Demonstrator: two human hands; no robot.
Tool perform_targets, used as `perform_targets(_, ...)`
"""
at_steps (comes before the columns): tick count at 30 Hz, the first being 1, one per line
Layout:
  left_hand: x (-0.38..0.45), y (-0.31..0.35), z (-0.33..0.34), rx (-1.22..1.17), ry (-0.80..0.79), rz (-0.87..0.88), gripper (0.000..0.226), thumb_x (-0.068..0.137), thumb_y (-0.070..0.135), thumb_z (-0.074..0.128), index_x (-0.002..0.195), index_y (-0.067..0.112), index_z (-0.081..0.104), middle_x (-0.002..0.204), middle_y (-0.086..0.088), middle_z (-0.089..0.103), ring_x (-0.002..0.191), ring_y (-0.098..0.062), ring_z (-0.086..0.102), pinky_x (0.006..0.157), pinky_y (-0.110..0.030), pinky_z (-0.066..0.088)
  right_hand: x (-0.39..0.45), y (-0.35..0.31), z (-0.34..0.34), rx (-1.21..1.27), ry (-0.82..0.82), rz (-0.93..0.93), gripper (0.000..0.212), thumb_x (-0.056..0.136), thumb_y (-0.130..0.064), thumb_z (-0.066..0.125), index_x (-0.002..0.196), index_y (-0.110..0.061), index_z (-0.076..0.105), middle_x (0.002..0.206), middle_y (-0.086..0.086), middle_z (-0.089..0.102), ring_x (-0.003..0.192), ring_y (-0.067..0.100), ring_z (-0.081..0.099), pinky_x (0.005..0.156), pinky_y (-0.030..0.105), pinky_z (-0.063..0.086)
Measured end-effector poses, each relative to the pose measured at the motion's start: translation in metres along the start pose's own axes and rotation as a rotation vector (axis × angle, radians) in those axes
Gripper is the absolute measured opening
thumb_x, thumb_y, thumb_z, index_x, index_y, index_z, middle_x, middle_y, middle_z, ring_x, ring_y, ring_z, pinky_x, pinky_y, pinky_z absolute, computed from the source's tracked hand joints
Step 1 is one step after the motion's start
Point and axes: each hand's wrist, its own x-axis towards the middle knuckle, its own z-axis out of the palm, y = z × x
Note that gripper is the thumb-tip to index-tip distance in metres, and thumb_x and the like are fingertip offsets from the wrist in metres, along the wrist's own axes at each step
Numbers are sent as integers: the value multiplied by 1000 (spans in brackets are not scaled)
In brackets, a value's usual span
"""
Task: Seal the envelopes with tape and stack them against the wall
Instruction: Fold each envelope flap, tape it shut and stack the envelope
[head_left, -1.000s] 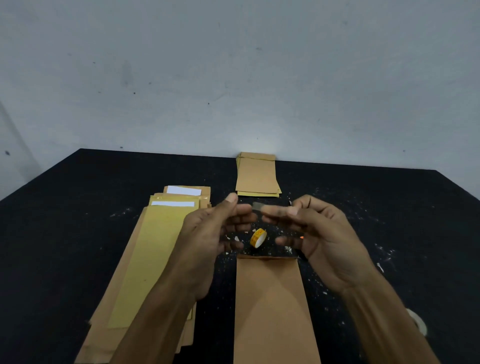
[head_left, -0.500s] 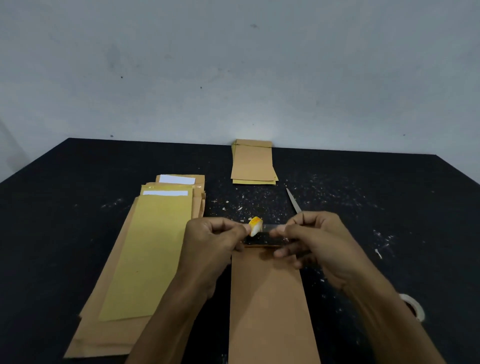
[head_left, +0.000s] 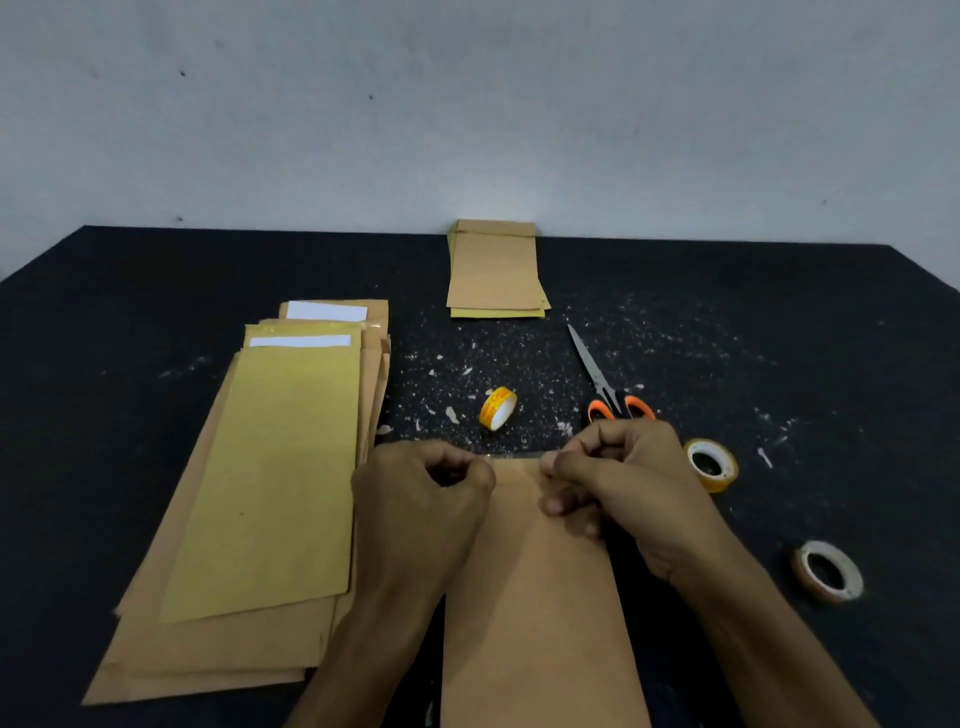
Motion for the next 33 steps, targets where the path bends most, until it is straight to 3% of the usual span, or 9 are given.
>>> perform_targets(5, -5, -8, 0, -11, 39, 83, 14, 74, 8, 80, 69, 21, 77, 65, 14, 69, 65, -1, 65, 59, -7, 44, 3, 9, 1, -82, 37, -56, 16, 85, -1, 73, 79, 9, 63, 59, 23, 67, 46, 26, 59, 38, 25, 39)
perform_targets(14, -6, -4, 4, 89, 38, 91, 15, 73, 11, 78, 62, 20, 73, 53, 21, 59, 65, 6, 62, 56, -2, 41, 2, 11, -1, -68, 34, -57, 14, 83, 2, 73, 76, 10, 64, 58, 23, 67, 36, 18, 51, 38, 23, 39)
perform_targets(19, -7, -4, 7, 86, 47, 108, 18, 77, 24, 81, 62, 21, 72, 54, 19, 61, 63, 4, 63, 55, -5, 40, 0, 11, -1, -115, 55, -109, 21, 82, -5, 77, 73, 9, 64, 57, 18, 68, 39, 21, 52, 40, 25, 41)
perform_targets(23, -5, -9, 10, 111, 49, 99, 17, 75, 22, 83, 62, 19, 72, 55, 16, 62, 59, -4, 62, 55, -15, 43, 0, 19, 2, -225, 111, -177, 20, 78, -3, 78, 62, -3, 67, 54, 11, 68, 39, 23, 57, 44, 27, 44)
perform_targets(26, -6, -9, 12, 133, 46, 112, 17, 75, 23, 82, 63, 18, 71, 56, 13, 63, 53, -2, 59, 57, -25, 47, 1, 22, 3, -297, 142, -216, 22, 76, -6, 80, 58, -9, 66, 52, 8, 67, 41, 26, 61, 46, 29, 46)
perform_targets(33, -8, -11, 15, 162, 24, 124, 16, 79, 26, 78, 68, 18, 70, 63, 7, 65, 58, -12, 62, 57, -36, 54, 3, 23, 5, -383, 172, -230, 24, 73, -8, 81, 55, -14, 67, 52, 2, 67, 40, 12, 58, 51, 27, 46)
